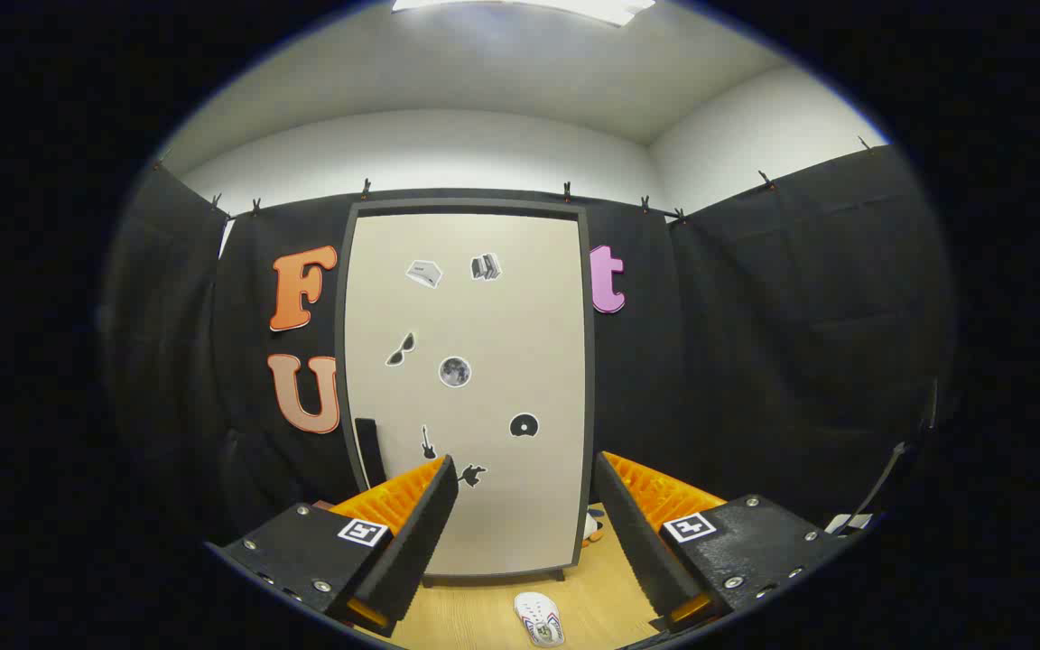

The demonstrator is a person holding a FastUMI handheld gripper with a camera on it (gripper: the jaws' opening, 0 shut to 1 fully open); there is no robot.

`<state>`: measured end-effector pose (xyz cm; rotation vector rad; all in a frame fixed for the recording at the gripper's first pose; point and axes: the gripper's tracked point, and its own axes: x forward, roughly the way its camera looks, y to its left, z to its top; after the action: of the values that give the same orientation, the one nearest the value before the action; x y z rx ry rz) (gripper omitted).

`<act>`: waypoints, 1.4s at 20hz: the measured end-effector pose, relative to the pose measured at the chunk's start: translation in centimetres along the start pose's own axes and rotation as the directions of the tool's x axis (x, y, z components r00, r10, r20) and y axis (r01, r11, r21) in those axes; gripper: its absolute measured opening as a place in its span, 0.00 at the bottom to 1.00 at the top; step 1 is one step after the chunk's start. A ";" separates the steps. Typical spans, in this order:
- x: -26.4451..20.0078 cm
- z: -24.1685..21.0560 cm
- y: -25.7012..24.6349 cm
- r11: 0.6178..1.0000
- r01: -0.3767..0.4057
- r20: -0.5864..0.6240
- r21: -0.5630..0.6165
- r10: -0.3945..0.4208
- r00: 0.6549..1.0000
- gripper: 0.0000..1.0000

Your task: Open the shoe cabinet door, grab the shoes and put them into the shoe cabinet, then close the shoe cabinet door.

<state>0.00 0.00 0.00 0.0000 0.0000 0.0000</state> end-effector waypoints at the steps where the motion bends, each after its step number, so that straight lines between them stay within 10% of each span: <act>1: 0.0 0.0 -0.2 1.000 0.002 0.001 0.001 -0.002 1.000 0.95; 17: 0.4 -0.1 0.6 0.999 -0.002 -0.003 -0.034 0.002 1.000 0.95; 28: 3.3 -2.9 10.0 0.990 -0.139 -0.059 -0.037 0.137 0.989 0.95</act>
<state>3.27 10.01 -2.86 -0.0407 0.0569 0.1388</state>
